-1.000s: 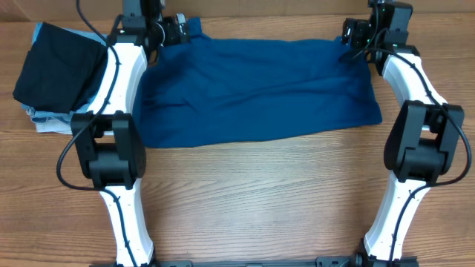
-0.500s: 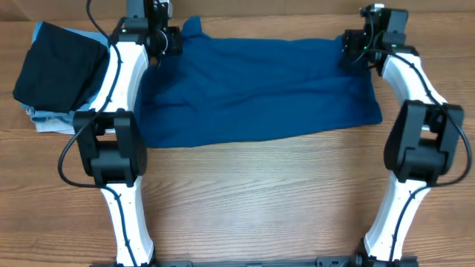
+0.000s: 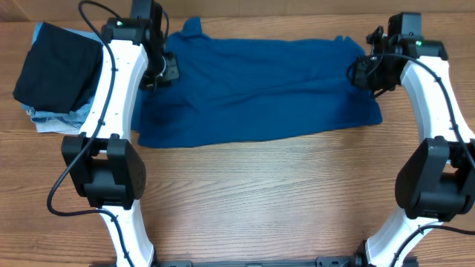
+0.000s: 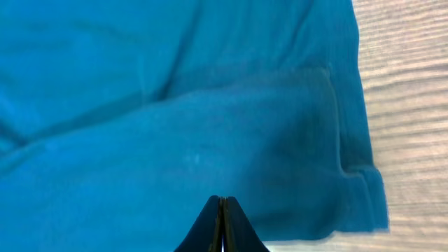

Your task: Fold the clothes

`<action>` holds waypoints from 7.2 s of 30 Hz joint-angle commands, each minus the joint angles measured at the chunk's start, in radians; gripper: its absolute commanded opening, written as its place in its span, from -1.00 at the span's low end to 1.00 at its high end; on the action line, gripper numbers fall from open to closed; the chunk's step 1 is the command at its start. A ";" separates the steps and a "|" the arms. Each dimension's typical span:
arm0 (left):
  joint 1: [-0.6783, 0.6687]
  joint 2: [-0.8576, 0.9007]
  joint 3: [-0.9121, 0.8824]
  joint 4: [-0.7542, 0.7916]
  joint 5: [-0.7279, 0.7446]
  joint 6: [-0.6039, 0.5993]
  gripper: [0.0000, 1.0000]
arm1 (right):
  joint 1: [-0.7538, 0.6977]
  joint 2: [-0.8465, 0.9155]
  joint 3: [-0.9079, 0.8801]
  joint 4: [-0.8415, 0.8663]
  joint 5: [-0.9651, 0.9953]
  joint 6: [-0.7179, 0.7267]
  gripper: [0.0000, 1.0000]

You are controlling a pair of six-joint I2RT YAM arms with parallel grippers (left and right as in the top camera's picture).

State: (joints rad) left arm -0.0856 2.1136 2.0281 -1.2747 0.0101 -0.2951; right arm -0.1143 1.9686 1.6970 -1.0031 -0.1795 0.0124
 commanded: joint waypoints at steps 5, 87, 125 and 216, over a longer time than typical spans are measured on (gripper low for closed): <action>-0.006 0.002 -0.284 0.191 -0.046 -0.014 -0.92 | 0.001 0.037 -0.169 0.244 0.075 0.040 -0.92; -0.055 0.271 0.250 0.602 0.174 0.394 0.92 | -0.150 0.190 0.097 0.296 -0.077 -0.232 0.44; -0.072 0.352 0.245 0.459 0.163 0.392 -0.44 | -0.106 0.405 0.154 0.328 -0.087 -0.200 -0.92; -0.085 0.663 0.565 0.627 0.242 0.478 -0.11 | -0.162 0.540 0.520 0.185 0.153 -0.037 0.31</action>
State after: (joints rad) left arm -0.1577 2.7670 2.5835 -0.6498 0.2508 0.1726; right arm -0.2691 2.5397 2.1750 -0.8108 -0.0589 -0.0292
